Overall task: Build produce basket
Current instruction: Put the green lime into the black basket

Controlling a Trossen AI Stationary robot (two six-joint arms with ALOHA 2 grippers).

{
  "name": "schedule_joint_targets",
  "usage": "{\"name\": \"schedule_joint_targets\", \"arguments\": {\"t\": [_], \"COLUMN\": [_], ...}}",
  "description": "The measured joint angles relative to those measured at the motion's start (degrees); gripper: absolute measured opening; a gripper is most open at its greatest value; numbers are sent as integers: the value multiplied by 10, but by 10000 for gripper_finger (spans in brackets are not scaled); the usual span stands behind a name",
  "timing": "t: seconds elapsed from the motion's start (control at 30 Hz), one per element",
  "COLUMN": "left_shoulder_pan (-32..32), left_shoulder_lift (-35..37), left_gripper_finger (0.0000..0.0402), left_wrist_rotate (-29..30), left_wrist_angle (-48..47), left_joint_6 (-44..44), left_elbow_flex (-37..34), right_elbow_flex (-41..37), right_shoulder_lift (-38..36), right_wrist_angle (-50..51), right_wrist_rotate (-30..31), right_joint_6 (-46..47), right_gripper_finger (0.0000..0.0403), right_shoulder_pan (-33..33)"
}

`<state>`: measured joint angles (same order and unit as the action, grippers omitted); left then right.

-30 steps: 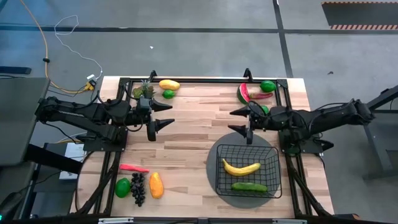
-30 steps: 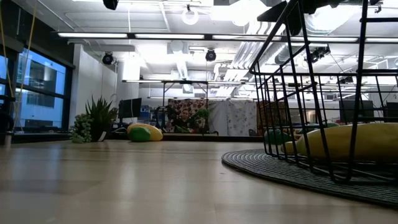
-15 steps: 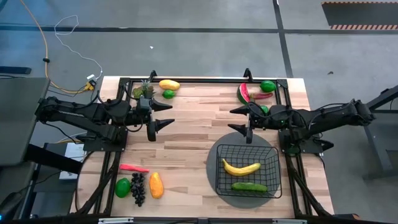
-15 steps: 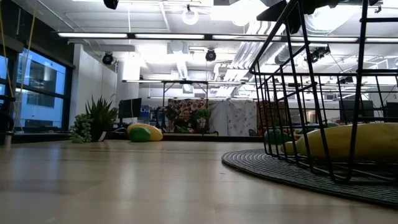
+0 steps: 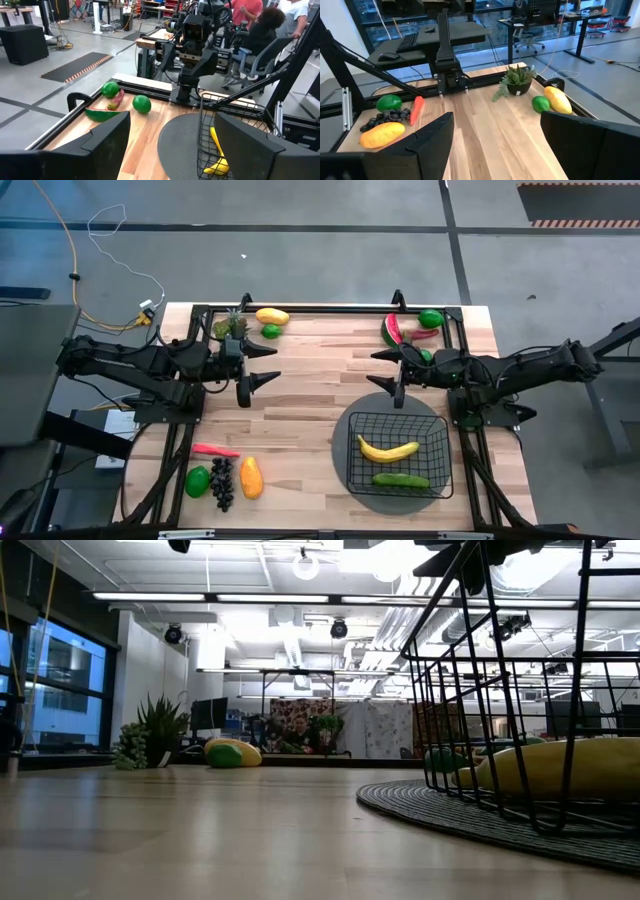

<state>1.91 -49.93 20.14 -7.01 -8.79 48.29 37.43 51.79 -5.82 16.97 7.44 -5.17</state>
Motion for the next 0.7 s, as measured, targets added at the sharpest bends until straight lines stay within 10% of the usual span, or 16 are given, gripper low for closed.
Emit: {"name": "schedule_joint_targets", "arguments": {"t": [0.5,0.7], "left_shoulder_pan": [0,0], "left_shoulder_lift": [-3,-3], "left_gripper_finger": [278,278], "left_wrist_rotate": [2,2], "left_wrist_angle": [-1,0], "left_joint_6": [0,-15], "left_elbow_flex": [0,0], "right_elbow_flex": [1,87], "right_shoulder_lift": [0,7], "right_wrist_angle": [19,345], "right_wrist_rotate": [31,205], "right_joint_6": [35,288], "right_gripper_finger": [279,279], "right_shoulder_pan": [0,22]}}
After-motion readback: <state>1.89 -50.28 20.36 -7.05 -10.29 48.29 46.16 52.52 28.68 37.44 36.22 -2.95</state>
